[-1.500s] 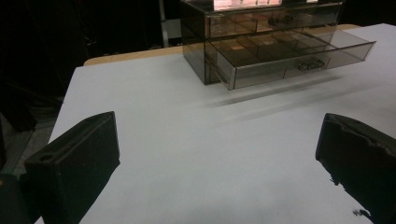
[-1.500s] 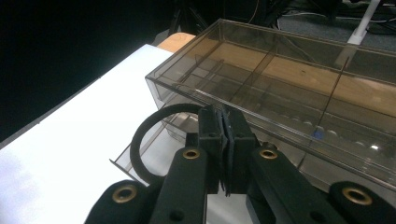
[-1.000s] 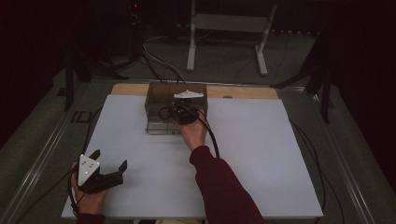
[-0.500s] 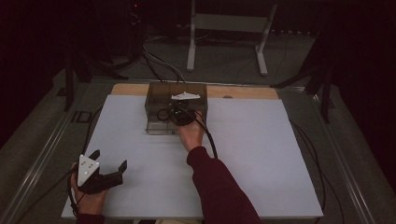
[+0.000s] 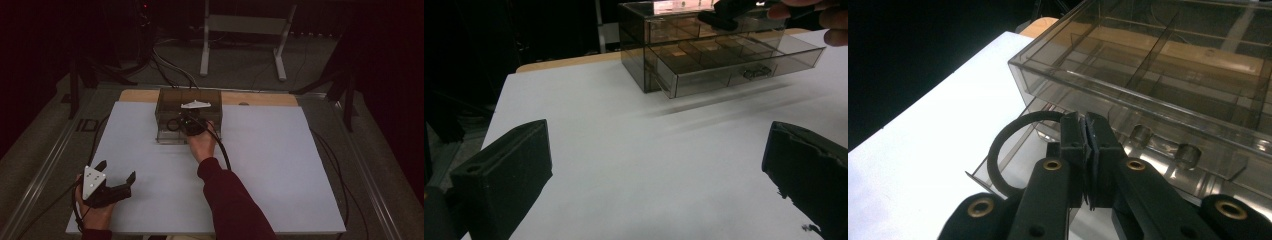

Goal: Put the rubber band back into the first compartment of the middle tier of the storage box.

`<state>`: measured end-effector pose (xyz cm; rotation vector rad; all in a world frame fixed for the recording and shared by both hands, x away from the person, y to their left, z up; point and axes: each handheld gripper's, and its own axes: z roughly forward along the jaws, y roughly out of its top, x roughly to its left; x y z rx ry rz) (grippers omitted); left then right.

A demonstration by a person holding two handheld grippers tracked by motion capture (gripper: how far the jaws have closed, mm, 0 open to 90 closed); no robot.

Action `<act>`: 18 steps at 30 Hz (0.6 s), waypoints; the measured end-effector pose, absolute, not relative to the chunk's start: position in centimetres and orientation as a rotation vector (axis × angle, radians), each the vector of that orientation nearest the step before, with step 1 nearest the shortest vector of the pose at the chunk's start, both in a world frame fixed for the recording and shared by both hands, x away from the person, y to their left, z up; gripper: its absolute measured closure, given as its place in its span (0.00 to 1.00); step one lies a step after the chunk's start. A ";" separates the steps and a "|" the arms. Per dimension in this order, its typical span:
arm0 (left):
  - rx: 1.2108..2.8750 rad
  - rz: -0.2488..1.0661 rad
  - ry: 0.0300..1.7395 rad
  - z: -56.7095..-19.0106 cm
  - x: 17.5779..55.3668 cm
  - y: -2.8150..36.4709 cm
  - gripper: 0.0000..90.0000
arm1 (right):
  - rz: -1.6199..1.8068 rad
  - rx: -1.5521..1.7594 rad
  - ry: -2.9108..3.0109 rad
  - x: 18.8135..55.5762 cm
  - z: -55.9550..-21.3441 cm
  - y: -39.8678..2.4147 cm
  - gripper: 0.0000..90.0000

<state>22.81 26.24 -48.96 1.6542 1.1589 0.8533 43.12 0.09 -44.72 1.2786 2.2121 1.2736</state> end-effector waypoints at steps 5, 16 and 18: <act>1.650 0.854 1.159 -49.0 22.8 26.2 0.00 | 1.252 1.274 2.227 43.2 -45.1 0.5 0.98; 1.645 0.850 1.158 -48.9 22.8 26.3 0.00 | 1.230 1.282 2.255 43.6 -46.0 1.2 0.92; 1.647 0.848 1.158 -49.0 22.8 26.3 0.01 | 1.240 1.268 2.294 43.7 -46.3 1.5 0.71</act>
